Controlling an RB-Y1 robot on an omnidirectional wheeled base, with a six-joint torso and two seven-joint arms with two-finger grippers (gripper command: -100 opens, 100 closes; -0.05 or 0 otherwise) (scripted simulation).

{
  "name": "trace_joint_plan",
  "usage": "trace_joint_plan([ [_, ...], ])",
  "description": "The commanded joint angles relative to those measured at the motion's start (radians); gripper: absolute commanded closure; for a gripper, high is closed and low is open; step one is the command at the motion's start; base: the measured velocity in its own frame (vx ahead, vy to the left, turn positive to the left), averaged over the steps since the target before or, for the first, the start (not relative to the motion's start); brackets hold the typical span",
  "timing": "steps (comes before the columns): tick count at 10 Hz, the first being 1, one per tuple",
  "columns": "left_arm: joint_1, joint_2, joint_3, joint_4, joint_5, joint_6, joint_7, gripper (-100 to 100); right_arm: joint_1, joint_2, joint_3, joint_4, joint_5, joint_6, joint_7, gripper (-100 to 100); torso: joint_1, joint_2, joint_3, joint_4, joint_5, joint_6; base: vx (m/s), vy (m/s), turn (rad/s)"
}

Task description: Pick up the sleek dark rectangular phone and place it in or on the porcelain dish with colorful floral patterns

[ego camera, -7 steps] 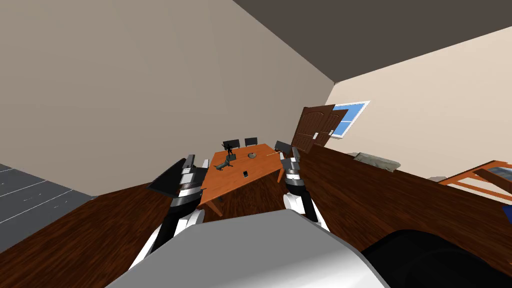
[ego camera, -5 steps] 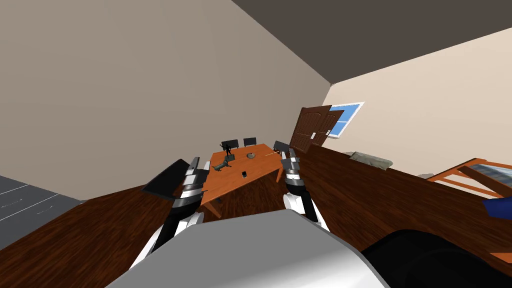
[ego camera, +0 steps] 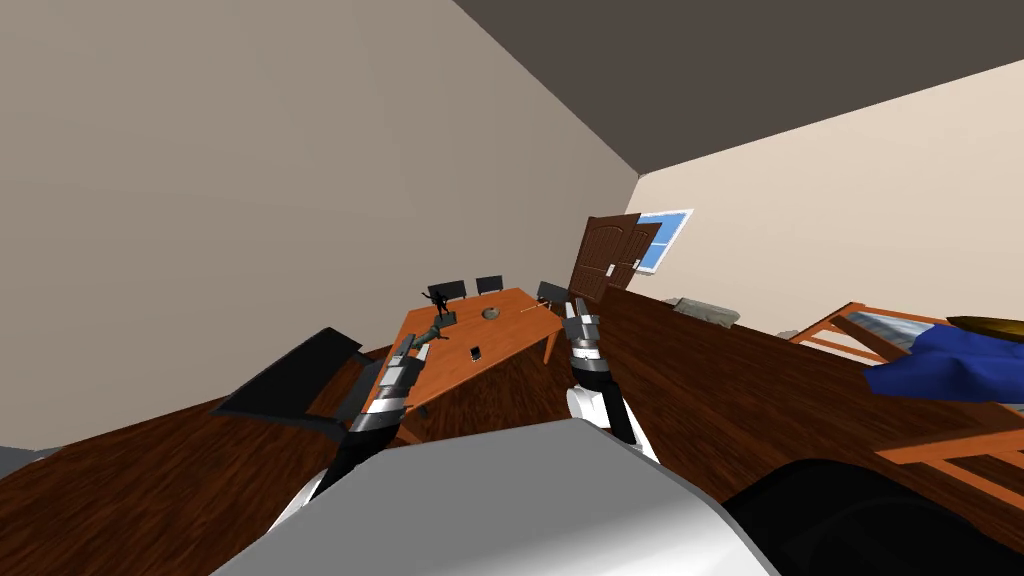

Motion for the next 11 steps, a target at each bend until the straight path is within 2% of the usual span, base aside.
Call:
trace_joint_plan([
  [1, 0.004, 0.024, -0.008, 0.028, 0.002, 0.003, 0.01, -100, 0.0, 0.0, 0.0, 0.0, 0.0, 0.0, 0.0, 0, 0.0, 0.0, 0.0, 0.0, 0.0, 0.0, 0.026, -0.076, -0.029],
  [3, 0.043, 0.089, -0.037, 0.106, 0.009, 0.011, 0.043, -100, 0.0, 0.0, 0.0, 0.0, 0.0, 0.0, 0.0, 0, 0.002, 0.001, 0.001, 0.0, 0.001, 0.0, 0.039, -0.096, -0.172],
  [4, 0.043, 0.099, -0.037, 0.106, 0.009, 0.011, 0.043, -100, 0.0, 0.0, 0.0, 0.0, 0.0, 0.0, 0.0, 0, 0.001, 0.0, 0.0, 0.0, 0.0, 0.0, 0.04, -0.075, -0.078],
  [6, 0.082, 0.168, -0.069, 0.185, 0.016, 0.02, 0.08, -100, 0.0, 0.0, 0.0, 0.0, 0.0, 0.0, 0.0, 0, 0.003, 0.0, 0.0, 0.0, 0.001, 0.0, 0.059, -0.085, -0.196],
  [7, 0.082, 0.175, -0.069, 0.196, 0.016, 0.02, 0.08, -100, 0.0, 0.0, 0.0, 0.0, 0.0, 0.0, 0.0, 0, 0.002, -0.001, 0.0, 0.0, 0.0, 0.0, 0.045, -0.085, -0.087],
  [8, 0.101, 0.213, -0.086, 0.237, 0.019, 0.025, 0.1, -100, 0.0, 0.0, 0.0, 0.0, 0.0, 0.0, 0.0, 0, 0.002, 0.0, 0.0, 0.0, 0.0, 0.0, 0.046, -0.1, -0.19],
  [9, 0.101, 0.213, -0.086, 0.244, 0.019, 0.025, 0.1, -100, 0.0, 0.0, 0.0, 0.0, 0.0, 0.0, 0.0, 0, 0.001, 0.0, 0.0, 0.0, 0.0, 0.0, 0.035, -0.07, -0.091],
  [11, 0.138, 0.286, -0.122, 0.323, 0.024, 0.034, 0.14, -100, 0.0, 0.0, 0.0, 0.0, 0.0, 0.0, 0.0, 0, 0.003, 0.001, 0.001, 0.0, 0.0, 0.0, 0.052, -0.09, -0.281],
])
